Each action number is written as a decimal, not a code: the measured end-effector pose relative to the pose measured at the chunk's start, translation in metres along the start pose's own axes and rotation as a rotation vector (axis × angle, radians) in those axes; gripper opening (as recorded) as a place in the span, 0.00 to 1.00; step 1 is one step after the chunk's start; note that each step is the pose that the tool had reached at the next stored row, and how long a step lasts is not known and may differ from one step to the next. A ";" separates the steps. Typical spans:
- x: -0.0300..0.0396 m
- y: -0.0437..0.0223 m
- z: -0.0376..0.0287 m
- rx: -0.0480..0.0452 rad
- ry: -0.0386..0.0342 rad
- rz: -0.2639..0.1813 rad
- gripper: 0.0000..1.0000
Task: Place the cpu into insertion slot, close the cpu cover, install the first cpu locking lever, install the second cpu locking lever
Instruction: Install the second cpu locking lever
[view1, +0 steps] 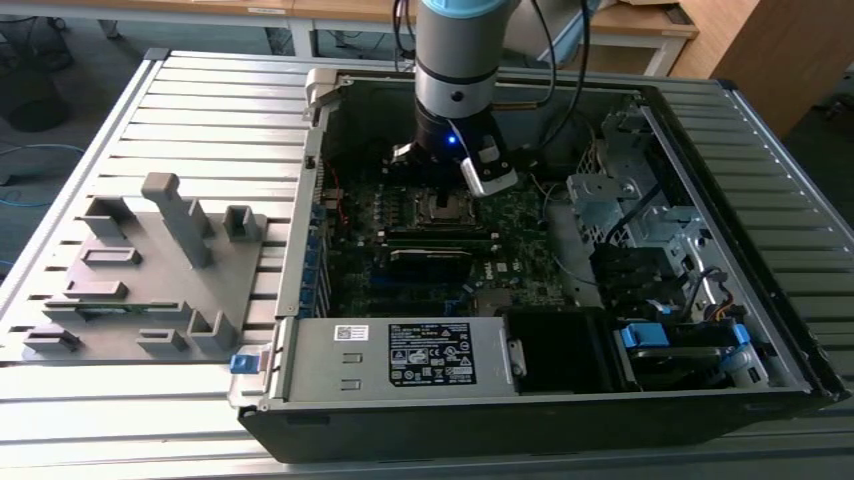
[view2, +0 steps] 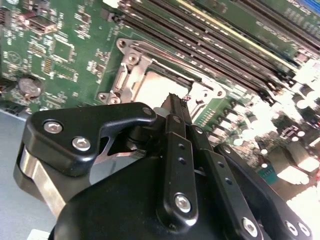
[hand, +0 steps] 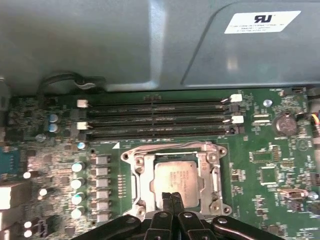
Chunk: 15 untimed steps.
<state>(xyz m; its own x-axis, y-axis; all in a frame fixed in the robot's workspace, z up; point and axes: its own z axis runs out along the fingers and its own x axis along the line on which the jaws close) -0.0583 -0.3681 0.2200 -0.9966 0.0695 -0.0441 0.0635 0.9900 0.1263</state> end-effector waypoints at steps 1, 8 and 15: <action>0.0001 0.0006 0.0004 -0.0006 -0.0070 -0.001 0.10; 0.0007 0.0100 0.0025 0.0021 -0.0122 -0.002 0.10; -0.0057 0.0104 0.0032 0.0119 -0.0128 -0.002 0.10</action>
<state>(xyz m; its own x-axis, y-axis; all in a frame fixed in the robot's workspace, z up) -0.0518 -0.3578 0.2184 -0.9960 0.0689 -0.0570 0.0620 0.9915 0.1144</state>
